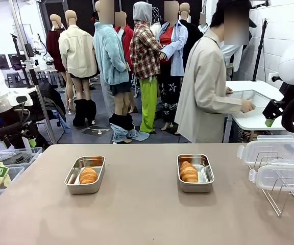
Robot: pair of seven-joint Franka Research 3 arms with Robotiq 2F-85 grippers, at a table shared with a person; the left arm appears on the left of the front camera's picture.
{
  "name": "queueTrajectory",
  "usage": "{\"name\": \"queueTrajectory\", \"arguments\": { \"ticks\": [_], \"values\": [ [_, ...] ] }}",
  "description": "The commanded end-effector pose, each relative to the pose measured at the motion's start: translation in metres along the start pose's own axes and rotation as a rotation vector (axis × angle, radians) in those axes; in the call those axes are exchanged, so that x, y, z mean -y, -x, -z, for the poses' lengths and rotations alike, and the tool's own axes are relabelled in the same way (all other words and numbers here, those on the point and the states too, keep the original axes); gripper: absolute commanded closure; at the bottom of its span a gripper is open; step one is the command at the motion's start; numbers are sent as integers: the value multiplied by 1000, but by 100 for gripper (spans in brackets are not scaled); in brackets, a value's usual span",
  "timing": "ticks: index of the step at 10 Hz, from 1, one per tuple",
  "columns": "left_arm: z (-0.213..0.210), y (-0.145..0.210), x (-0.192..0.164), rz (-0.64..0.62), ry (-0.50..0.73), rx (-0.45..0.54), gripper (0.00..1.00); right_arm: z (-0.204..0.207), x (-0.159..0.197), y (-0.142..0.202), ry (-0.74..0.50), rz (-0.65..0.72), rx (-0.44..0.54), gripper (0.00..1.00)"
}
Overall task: Place the bread in airtight containers.
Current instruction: Pick up one Airtight Container lid and hand it to the human.
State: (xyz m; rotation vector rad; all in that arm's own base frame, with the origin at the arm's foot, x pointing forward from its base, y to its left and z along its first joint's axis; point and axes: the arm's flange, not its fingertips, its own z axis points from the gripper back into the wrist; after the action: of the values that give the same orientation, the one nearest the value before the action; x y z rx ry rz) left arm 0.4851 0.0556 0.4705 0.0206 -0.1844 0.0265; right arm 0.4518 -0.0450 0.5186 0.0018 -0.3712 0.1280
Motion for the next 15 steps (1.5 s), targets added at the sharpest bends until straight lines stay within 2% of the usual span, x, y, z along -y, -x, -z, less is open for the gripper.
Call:
{"name": "queueTrajectory", "arguments": {
  "ticks": [1, 15],
  "values": [
    [-2, -1, 1, -6, -7, 3, 0, 0, -2, 0, 16, 13, -3, 0],
    [-2, -1, 1, -6, -7, 3, 0, 0, -2, 0, 16, 13, -3, 0]
  ]
}}
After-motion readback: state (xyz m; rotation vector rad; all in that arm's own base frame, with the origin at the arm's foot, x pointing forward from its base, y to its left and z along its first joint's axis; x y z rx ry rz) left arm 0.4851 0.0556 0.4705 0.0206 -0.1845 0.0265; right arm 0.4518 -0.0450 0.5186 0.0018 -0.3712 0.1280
